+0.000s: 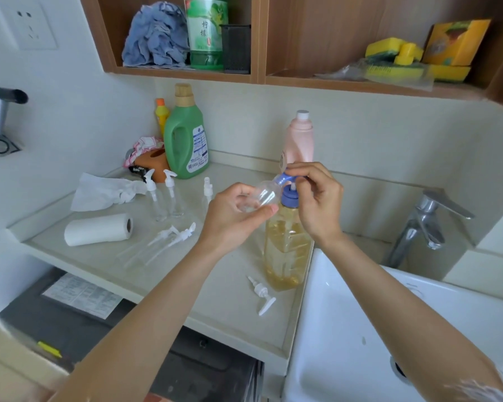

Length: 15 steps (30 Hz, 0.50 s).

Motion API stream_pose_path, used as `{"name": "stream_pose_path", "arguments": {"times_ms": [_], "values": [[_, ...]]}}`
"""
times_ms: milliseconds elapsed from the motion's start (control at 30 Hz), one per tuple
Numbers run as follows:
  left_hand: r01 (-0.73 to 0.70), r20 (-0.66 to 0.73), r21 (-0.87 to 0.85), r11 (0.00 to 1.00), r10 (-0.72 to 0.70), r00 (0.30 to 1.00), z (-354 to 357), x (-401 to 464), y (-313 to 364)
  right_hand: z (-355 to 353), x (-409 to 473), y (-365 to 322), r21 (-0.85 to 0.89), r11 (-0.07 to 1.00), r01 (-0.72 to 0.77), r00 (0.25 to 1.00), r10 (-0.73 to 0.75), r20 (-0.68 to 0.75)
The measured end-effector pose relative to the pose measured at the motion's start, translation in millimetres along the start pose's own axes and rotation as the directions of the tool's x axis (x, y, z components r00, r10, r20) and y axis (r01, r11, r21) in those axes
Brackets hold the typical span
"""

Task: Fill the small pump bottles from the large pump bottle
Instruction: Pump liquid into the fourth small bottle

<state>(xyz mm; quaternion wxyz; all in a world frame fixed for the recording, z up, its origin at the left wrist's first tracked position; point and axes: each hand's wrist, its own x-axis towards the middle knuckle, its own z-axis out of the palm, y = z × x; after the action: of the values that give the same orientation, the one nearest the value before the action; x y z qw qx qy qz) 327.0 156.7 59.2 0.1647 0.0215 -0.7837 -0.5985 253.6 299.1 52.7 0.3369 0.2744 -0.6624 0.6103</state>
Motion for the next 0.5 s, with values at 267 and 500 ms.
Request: {"name": "stream_pose_path", "arguments": {"times_ms": [267,500], "values": [[0.074,0.012,0.05,0.996,-0.074,0.997,5.0,1.7,-10.5,-0.1,-11.0,11.6,-0.081,0.994,0.068,0.998,-0.066,0.023],[0.059,0.01,0.036,0.998,-0.06,0.998,2.6,-2.1,-1.3,-9.3,1.0,-1.6,-0.114,0.991,0.072,0.993,-0.06,0.105]]}}
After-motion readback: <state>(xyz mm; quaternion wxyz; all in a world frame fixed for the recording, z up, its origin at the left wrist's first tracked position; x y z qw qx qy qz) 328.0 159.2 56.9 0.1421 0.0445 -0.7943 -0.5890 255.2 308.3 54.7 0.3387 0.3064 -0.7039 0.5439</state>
